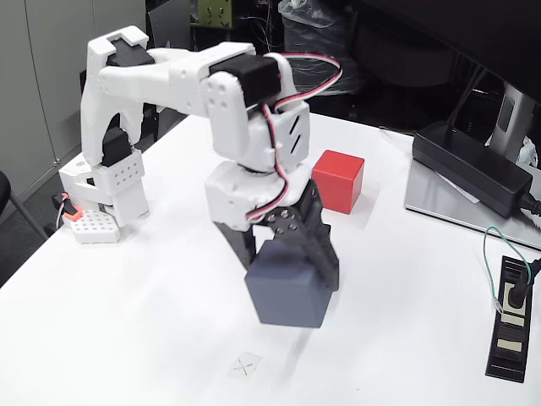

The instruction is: Stack the three blocks in an ordered color.

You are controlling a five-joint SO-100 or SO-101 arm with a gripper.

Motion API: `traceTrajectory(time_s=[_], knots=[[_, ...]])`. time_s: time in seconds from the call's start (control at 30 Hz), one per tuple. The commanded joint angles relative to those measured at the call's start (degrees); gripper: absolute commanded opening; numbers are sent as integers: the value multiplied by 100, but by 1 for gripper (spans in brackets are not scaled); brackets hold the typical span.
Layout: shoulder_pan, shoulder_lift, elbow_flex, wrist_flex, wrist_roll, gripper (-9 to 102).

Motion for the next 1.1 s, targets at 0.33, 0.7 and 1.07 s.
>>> traceTrajectory(time_s=[0.33,0.7,1.07], knots=[[-1969,1564,-167,9,1433,-1],[-3964,1556,334,9,2540,-1],[-4720,1134,387,0,3059,-1]])
